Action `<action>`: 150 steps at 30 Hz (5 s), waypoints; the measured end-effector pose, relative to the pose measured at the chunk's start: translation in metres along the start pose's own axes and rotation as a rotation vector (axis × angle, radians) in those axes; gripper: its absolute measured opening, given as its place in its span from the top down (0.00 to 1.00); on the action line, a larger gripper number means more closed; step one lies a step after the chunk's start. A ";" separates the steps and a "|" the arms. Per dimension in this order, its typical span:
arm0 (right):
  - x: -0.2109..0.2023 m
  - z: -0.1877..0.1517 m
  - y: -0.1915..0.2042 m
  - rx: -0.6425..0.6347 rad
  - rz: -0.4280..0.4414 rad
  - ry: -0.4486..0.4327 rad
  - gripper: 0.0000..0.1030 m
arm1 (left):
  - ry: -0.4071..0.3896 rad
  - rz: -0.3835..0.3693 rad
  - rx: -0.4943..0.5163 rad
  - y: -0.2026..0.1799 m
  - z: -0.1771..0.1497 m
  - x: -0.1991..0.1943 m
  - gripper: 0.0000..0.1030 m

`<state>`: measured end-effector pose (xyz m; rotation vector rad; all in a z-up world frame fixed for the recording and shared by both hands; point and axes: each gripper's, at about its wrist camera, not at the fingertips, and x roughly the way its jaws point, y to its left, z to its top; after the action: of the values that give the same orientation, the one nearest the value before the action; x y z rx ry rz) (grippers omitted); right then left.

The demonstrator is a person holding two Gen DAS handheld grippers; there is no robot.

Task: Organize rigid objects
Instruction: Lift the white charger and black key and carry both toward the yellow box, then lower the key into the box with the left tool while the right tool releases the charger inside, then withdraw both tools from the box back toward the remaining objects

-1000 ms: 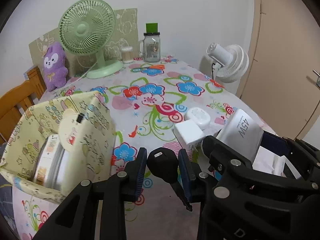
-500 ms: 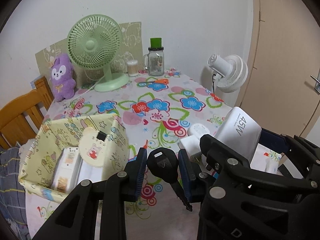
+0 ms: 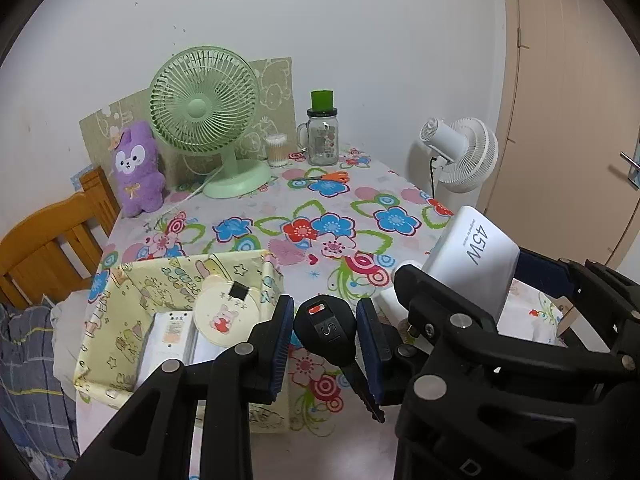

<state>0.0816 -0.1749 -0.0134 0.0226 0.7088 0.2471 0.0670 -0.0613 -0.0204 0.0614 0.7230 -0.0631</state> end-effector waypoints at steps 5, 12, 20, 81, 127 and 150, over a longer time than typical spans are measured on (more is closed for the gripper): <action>0.000 0.005 0.009 -0.011 -0.008 -0.004 0.27 | -0.004 0.006 0.007 0.008 0.003 -0.001 0.69; 0.003 0.011 0.024 -0.024 -0.014 -0.008 0.27 | -0.013 0.029 0.018 0.023 0.005 -0.003 0.69; 0.012 0.016 0.047 -0.052 -0.009 -0.002 0.27 | -0.009 0.052 -0.004 0.044 0.003 -0.001 0.69; 0.117 -0.001 0.153 -0.169 0.117 0.227 0.26 | 0.164 0.142 -0.107 0.162 -0.041 0.062 0.62; 0.044 0.007 0.110 -0.165 0.066 0.089 0.05 | 0.053 0.074 -0.091 0.102 -0.025 0.002 0.13; 0.000 0.007 0.059 -0.143 0.006 0.019 0.05 | 0.017 0.042 -0.050 0.045 -0.015 -0.016 0.13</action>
<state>0.0733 -0.1176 -0.0020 -0.1138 0.7086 0.3033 0.0486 -0.0149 -0.0190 0.0297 0.7391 -0.0041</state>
